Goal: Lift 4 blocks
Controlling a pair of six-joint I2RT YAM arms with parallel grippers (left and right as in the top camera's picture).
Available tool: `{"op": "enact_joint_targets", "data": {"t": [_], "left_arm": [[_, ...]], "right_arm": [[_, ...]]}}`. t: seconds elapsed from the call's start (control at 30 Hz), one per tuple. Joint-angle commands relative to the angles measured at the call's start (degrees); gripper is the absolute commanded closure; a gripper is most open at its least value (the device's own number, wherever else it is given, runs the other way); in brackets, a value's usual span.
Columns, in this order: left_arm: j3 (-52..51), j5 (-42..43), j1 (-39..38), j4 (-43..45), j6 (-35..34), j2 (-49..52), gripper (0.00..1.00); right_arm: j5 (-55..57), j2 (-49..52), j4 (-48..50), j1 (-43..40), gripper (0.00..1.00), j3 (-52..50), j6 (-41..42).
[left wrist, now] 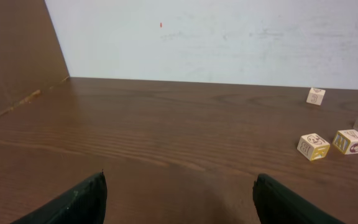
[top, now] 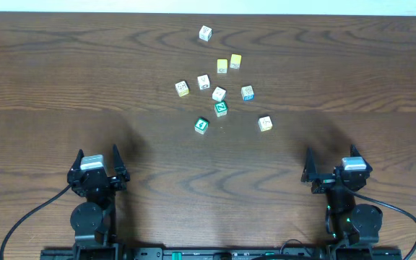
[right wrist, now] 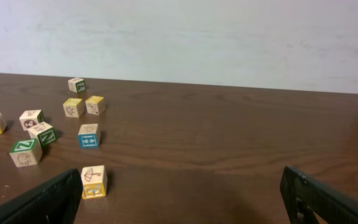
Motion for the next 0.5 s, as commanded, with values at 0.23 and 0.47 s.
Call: {"op": "enact_joint_targets", "data": {"t": [0.23, 0.47], "left_arm": [[-0.76, -0.72, 0.28, -2.71, -0.26, -0.26, 0.24], [-0.76, -0.72, 0.28, -2.71, -0.26, -0.26, 0.25]], "right_arm": [[0.74, -0.39, 0.24, 0.50, 0.01, -0.09, 0.09], [-8.90, -0.37, 0.46, 0.50, 0.01, -0.09, 12.72]]}}
